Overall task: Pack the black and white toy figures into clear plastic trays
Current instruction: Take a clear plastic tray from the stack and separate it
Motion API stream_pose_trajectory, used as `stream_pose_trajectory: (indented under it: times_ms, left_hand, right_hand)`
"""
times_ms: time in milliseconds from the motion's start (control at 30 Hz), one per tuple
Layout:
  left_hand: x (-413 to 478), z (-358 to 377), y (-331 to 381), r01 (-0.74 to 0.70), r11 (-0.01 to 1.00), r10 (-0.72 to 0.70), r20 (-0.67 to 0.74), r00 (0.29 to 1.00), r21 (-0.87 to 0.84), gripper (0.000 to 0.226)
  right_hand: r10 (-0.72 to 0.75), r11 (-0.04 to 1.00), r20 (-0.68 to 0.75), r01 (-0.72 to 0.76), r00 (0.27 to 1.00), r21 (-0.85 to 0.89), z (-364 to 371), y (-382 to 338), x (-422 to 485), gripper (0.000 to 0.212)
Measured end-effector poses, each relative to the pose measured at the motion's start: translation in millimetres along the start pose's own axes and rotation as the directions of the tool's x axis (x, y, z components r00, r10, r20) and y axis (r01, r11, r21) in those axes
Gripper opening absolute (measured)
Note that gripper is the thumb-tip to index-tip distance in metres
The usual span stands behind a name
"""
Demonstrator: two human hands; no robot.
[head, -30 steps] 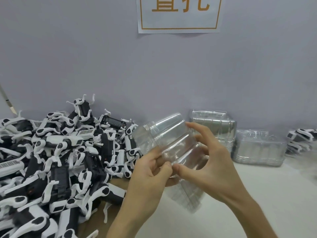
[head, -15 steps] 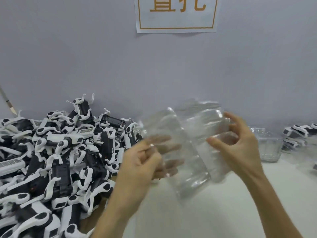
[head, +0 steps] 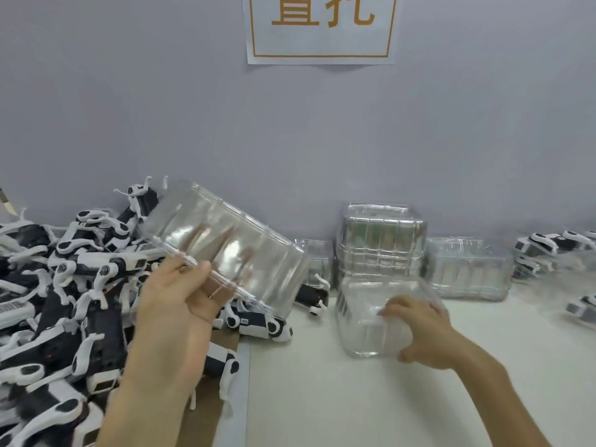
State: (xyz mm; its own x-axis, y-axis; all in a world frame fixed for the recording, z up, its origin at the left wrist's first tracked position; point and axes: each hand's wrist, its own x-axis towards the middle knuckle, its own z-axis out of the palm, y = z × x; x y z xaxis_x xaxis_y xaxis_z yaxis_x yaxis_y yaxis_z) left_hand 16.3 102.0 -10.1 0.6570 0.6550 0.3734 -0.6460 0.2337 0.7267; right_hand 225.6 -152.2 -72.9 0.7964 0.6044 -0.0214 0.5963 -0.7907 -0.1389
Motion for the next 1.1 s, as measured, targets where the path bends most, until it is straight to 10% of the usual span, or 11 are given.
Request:
stream_pose_trajectory:
  times_ms: [200,300,400,567,1100]
  left_hand:
    - [-18.5,29.4,-10.0,0.177,0.979,-0.188,0.103,0.977,0.100,0.034]
    - [-24.2,37.3,-14.7,0.203,0.956,-0.235,0.141,0.962,0.210,0.039]
    - [-30.2,44.2,-21.3,0.182,0.933,-0.258,0.227,0.939,0.310,0.042]
    - [-40.7,58.0,-30.3,0.153,0.936,-0.251,0.294,0.922,0.317,0.041]
    - [-44.4,62.1,-33.3,0.228,0.930,-0.285,0.175,0.942,0.289,0.022]
  right_hand:
    - [0.009,0.970,-0.168,0.032,0.986,0.241,-2.1,-7.3,1.0,0.039]
    - [0.014,0.628,-0.423,0.321,0.906,0.709,-41.8,-32.6,-16.7,0.021]
    - [-0.101,0.365,-0.516,0.514,0.850,0.776,-75.2,-59.7,-40.4,0.021]
    - [-0.206,0.526,-0.395,0.442,0.895,0.727,-71.0,-90.3,-54.0,0.032]
    - [-0.132,0.444,-0.498,0.500,0.857,0.743,-66.8,-97.7,-51.3,0.021]
